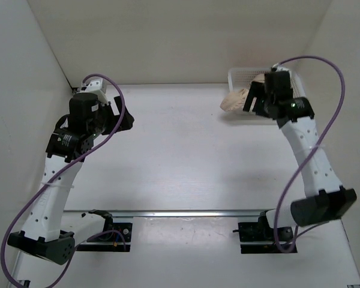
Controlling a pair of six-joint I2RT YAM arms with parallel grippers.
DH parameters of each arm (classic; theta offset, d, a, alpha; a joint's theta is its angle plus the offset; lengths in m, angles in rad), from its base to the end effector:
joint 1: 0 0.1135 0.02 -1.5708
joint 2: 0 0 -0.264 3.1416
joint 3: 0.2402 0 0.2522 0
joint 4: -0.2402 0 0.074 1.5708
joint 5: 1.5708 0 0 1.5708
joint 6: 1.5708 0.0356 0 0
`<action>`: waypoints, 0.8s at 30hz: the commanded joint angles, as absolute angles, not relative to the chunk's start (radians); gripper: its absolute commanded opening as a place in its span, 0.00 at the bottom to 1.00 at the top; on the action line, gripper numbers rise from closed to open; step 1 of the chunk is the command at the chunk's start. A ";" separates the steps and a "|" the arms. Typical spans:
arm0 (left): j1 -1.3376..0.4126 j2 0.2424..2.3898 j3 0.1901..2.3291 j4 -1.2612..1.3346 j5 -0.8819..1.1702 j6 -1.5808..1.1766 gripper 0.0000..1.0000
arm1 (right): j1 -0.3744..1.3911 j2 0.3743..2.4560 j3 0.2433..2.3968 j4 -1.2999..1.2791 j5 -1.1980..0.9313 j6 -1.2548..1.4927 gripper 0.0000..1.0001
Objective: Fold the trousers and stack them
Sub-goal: Grab the trousers from the pile
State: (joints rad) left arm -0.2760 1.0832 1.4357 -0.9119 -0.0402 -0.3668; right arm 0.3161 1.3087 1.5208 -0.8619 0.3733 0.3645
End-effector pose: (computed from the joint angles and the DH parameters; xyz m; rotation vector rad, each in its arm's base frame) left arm 0.1913 -0.0527 0.4295 -0.1214 2.1448 -0.3348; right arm 0.2547 0.0696 0.4139 0.2546 2.1544 -0.0269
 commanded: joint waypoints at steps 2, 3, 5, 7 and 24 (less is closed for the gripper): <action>-0.270 1.117 1.440 -0.894 -0.009 -0.367 1.00 | 0.070 1.518 1.782 -0.859 0.001 0.357 0.85; -0.270 1.129 1.440 -0.894 -0.009 -0.367 1.00 | 0.049 1.620 1.830 -0.876 -0.027 0.357 0.84; -0.270 1.167 1.440 -0.894 0.000 -0.367 1.00 | 0.038 1.736 2.006 -0.929 -0.005 0.357 0.87; -0.270 1.231 1.471 -0.885 0.002 -0.358 1.00 | 0.002 2.178 2.444 -1.042 0.091 0.348 0.98; -0.270 1.351 1.397 -0.876 -0.060 -0.347 1.00 | -0.043 2.566 2.625 -0.778 0.153 0.347 0.95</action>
State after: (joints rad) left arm -0.2756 1.3281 1.3682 -0.8890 -0.0345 -0.3595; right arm -0.0502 2.5389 2.5710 -0.8696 0.1482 0.3733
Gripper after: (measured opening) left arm 1.000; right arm 0.964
